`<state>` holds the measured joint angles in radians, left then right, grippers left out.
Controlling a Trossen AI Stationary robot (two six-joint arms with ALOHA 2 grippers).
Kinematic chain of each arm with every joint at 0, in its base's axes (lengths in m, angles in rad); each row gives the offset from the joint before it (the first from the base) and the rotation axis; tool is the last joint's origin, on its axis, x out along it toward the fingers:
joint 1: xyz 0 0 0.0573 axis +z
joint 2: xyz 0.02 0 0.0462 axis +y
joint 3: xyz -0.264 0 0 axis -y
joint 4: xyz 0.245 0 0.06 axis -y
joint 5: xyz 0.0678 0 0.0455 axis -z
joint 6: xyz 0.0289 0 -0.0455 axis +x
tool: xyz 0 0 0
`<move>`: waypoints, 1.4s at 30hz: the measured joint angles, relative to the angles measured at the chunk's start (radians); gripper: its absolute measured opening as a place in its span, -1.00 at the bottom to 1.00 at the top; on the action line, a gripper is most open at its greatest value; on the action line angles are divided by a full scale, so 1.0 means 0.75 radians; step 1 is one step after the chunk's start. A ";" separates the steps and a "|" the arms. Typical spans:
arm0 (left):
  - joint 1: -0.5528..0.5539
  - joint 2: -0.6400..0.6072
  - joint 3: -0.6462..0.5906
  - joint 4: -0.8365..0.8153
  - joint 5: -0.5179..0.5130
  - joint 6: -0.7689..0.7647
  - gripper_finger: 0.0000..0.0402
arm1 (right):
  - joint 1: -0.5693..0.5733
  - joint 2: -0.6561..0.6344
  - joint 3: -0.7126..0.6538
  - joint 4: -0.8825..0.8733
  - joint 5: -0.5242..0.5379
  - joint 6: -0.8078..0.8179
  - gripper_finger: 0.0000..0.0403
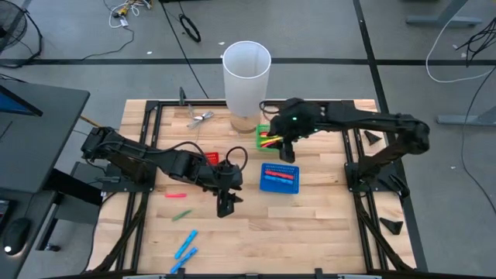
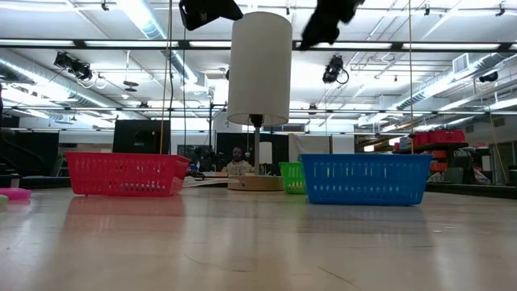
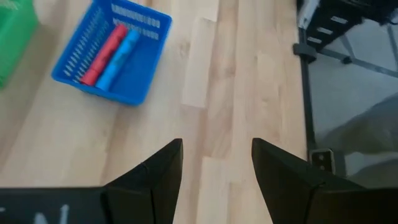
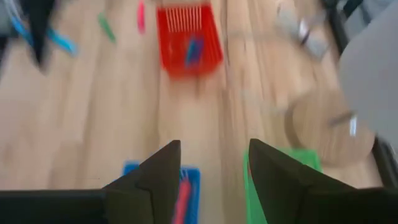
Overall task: Pick & Place Markers
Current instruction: Put the small green pen into the red bin
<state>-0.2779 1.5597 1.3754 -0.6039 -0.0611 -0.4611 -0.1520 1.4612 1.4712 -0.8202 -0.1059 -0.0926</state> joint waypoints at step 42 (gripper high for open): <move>-0.396 -0.337 -0.236 -0.660 -0.207 -0.769 -0.02 | 0.514 -0.012 0.001 0.746 0.411 0.497 -0.06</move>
<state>-0.5751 1.3067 1.1984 -1.0992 -0.2161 -1.0379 0.2337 1.4520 1.4715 -0.2607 0.2028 0.2802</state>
